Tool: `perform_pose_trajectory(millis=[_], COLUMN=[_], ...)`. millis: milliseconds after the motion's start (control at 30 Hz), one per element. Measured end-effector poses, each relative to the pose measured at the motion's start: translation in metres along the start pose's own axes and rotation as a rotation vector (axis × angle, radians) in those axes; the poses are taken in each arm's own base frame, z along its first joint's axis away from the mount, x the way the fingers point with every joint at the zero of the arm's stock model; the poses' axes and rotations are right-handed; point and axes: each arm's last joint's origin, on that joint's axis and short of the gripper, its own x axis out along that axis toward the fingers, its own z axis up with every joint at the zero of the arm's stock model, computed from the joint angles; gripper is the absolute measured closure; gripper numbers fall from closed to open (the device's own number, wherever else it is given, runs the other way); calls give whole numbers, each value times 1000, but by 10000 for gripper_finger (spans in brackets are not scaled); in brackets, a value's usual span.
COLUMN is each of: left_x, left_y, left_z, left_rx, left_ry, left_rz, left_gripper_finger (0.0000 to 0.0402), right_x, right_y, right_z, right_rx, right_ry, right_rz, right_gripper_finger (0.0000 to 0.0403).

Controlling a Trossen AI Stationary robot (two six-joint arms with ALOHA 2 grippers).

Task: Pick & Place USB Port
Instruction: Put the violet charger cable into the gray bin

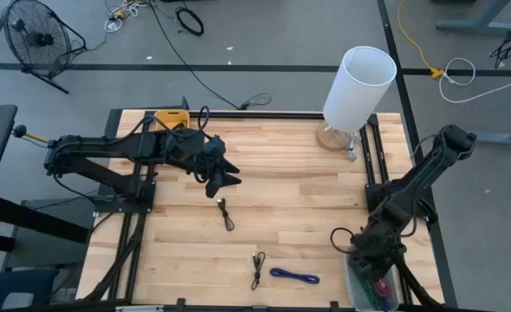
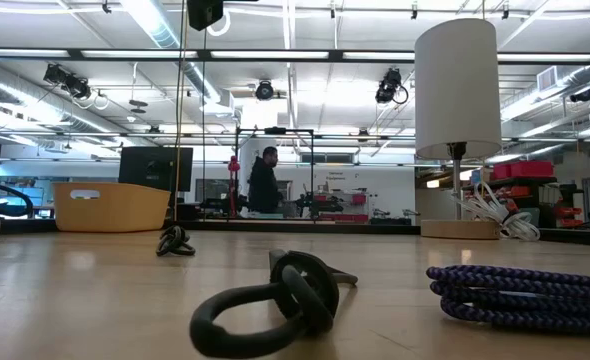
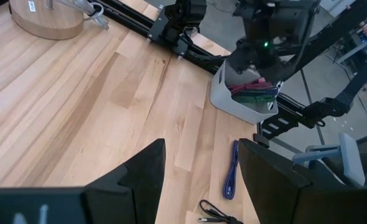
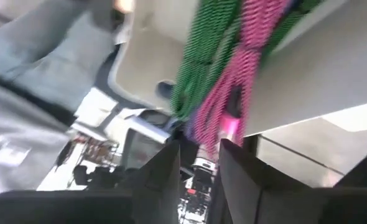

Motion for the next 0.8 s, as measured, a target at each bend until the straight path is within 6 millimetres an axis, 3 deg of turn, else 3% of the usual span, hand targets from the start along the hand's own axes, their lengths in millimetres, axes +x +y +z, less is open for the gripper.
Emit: perform_pose_trajectory(millis=[167, 400, 567, 800], left_x=[0, 0, 0, 0], left_y=[0, 0, 0, -2], left_z=[0, 0, 0, -1], left_rx=[0, 0, 22, 68], left_ry=[0, 0, 1, 14], left_rz=[0, 0, -1, -16], left_gripper_finger=[195, 195, 195, 195], right_x=[-16, -38, -51, -71], right_y=[4, 23, 39, 52], right_z=[-10, -19, -16, -5], right_rx=[-55, -191, -349, -614], right_ry=[-16, -137, -352, -761], right_rz=[159, 535, 766, 894], right_gripper_finger=[300, 301, 301, 301])
